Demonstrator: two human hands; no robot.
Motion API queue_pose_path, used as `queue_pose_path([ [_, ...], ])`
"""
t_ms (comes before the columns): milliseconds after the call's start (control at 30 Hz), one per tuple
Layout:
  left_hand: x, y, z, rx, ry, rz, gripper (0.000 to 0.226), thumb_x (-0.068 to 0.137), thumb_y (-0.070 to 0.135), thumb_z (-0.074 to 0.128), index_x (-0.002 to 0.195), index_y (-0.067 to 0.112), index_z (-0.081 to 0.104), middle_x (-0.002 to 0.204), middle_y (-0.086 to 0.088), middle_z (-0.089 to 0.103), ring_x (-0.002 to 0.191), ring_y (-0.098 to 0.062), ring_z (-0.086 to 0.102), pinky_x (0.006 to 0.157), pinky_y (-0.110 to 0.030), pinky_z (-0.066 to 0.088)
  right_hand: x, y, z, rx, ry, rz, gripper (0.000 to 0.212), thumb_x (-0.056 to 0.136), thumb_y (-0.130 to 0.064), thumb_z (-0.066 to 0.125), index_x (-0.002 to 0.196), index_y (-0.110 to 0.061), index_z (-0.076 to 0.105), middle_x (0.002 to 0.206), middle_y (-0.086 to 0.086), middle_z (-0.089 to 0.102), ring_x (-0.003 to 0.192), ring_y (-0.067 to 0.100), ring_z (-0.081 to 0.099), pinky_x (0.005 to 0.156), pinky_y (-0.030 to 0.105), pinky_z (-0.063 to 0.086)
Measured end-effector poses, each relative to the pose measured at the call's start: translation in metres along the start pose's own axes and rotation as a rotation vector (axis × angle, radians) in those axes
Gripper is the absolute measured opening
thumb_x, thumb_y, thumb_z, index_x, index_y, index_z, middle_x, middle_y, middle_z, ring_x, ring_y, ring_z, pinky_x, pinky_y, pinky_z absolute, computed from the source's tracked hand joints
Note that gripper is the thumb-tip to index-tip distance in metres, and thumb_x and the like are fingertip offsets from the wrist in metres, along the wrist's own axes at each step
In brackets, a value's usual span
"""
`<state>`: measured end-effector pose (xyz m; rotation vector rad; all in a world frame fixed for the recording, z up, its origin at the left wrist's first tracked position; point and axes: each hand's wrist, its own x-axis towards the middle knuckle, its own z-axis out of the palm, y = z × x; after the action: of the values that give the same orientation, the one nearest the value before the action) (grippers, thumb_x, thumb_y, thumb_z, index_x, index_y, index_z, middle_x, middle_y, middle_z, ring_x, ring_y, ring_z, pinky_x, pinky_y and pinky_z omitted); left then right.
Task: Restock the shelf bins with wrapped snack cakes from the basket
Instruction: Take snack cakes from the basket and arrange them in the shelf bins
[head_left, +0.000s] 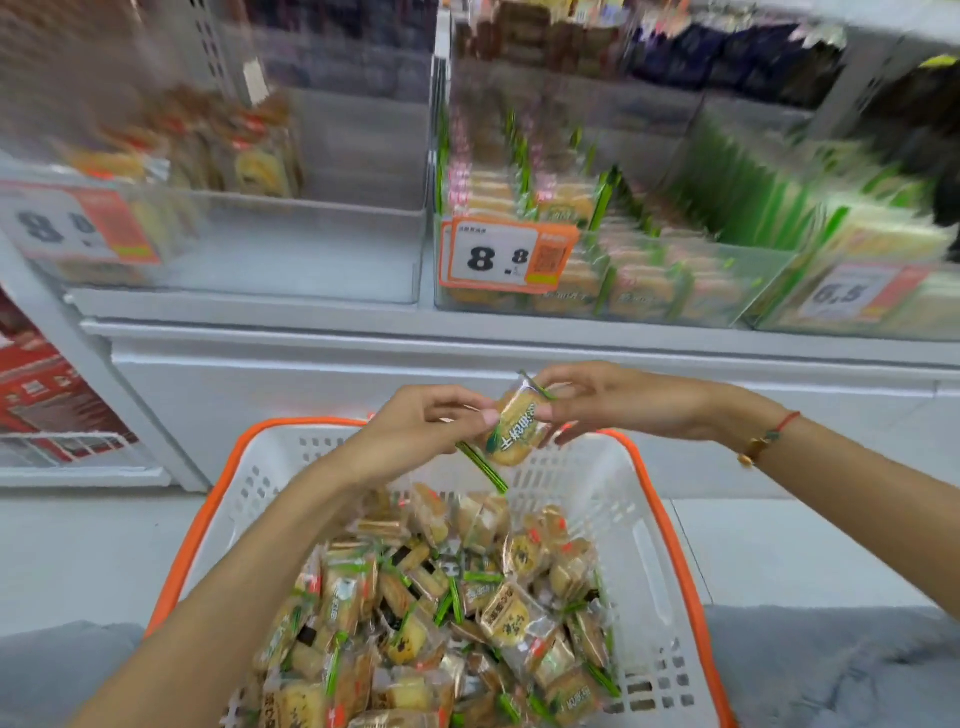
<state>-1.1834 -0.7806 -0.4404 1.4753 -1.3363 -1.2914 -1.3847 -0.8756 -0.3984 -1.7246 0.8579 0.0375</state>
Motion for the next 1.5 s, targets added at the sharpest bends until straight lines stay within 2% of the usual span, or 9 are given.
queue_pose_path([
  [200, 0.002, 0.041, 0.01, -0.142, 0.157, 0.14, 0.009, 0.085, 0.02, 0.069, 0.093, 0.026, 0.069, 0.09, 0.008, 0.071, 0.076, 0.004, 0.067, 0.066, -0.005, 0.047, -0.015, -0.012, -0.012, 0.243, 0.176, -0.126, 0.031, 0.091, -0.028, 0.057, 0.12, -0.018, 0.065, 0.115, 0.004, 0.069, 0.105, 0.016, 0.063, 0.094, 0.028, 0.049],
  [333, 0.017, 0.046, 0.03, -0.232, 0.3, 0.145, 0.007, 0.088, 0.021, 0.066, 0.092, 0.026, 0.065, 0.098, 0.004, 0.069, 0.1, -0.013, 0.066, 0.088, -0.024, 0.053, -0.01, -0.013, -0.007, 0.412, 0.324, -0.148, 0.035, 0.084, -0.03, 0.065, 0.116, -0.016, 0.064, 0.111, 0.004, 0.071, 0.104, 0.015, 0.066, 0.095, 0.03, 0.048],
  [433, 0.023, 0.052, 0.045, -0.326, 0.371, 0.187, 0.011, 0.088, 0.017, 0.066, 0.095, 0.025, 0.062, 0.097, 0.007, 0.068, 0.099, -0.011, 0.064, 0.083, -0.02, 0.053, -0.01, -0.014, -0.005, 0.404, 0.548, -0.202, 0.03, 0.083, -0.022, 0.071, 0.111, -0.015, 0.062, 0.106, 0.006, 0.072, 0.1, 0.017, 0.068, 0.088, 0.027, 0.052],
  [600, 0.03, 0.066, 0.016, -0.046, 0.739, 0.421, 0.035, 0.08, 0.023, 0.076, 0.106, 0.034, 0.055, 0.108, 0.022, 0.056, 0.1, 0.0, 0.055, 0.086, -0.013, 0.041, -0.026, -0.038, -0.041, 0.203, 0.85, -0.459, 0.019, 0.083, -0.011, 0.07, 0.098, -0.02, 0.065, 0.088, -0.008, 0.068, 0.079, -0.004, 0.062, 0.073, 0.01, 0.047],
  [700, 0.043, 0.073, -0.019, 0.318, 0.895, 0.537, 0.06, 0.073, 0.021, 0.081, 0.125, 0.022, 0.051, 0.127, 0.005, 0.048, 0.119, -0.012, 0.043, 0.098, -0.014, 0.027, -0.028, -0.055, -0.08, -0.117, 1.01, -0.574, 0.019, 0.084, -0.011, 0.07, 0.099, -0.022, 0.066, 0.088, -0.01, 0.067, 0.077, -0.004, 0.06, 0.074, 0.011, 0.046],
  [833, 0.06, 0.085, -0.039, 0.491, 0.776, 0.457, 0.096, 0.07, 0.028, 0.084, 0.147, 0.016, 0.027, 0.145, -0.004, 0.032, 0.133, -0.018, 0.032, 0.108, -0.024, 0.026, -0.013, -0.077, -0.123, -0.664, 0.851, -0.44, 0.023, 0.084, -0.02, 0.072, 0.106, -0.024, 0.072, 0.097, -0.005, 0.065, 0.087, 0.01, 0.061, 0.082, 0.023, 0.049],
  [967, 0.067, 0.09, -0.04, 0.56, 0.732, 0.47, 0.095, 0.069, 0.034, 0.083, 0.146, 0.021, 0.029, 0.145, 0.004, 0.034, 0.13, -0.015, 0.039, 0.103, -0.035, 0.038, 0.016, -0.086, -0.13, -0.87, 0.598, -0.252, 0.023, 0.081, -0.024, 0.075, 0.104, -0.024, 0.074, 0.095, -0.002, 0.069, 0.084, 0.012, 0.062, 0.082, 0.031, 0.053],
  [1300, 0.073, 0.083, -0.039, 0.532, 0.78, 0.481, 0.091, 0.068, 0.038, 0.083, 0.143, 0.023, 0.034, 0.142, 0.006, 0.037, 0.126, -0.014, 0.044, 0.101, -0.044, 0.043, 0.035, -0.067, -0.115, -0.733, 0.842, -0.434, 0.015, 0.076, -0.026, 0.079, 0.09, -0.025, 0.076, 0.089, -0.01, 0.072, 0.082, 0.006, 0.065, 0.08, 0.035, 0.056],
  [1500, 0.072, 0.084, -0.038, 0.536, 0.778, 0.463, 0.092, 0.068, 0.039, 0.083, 0.144, 0.022, 0.034, 0.143, 0.003, 0.037, 0.126, -0.016, 0.044, 0.102, -0.044, 0.042, 0.038, -0.066, -0.113, -0.845, 0.894, -0.346, 0.011, 0.077, -0.035, 0.077, 0.087, -0.031, 0.075, 0.092, -0.012, 0.052, 0.085, 0.007, 0.046, 0.074, 0.03, 0.042],
])
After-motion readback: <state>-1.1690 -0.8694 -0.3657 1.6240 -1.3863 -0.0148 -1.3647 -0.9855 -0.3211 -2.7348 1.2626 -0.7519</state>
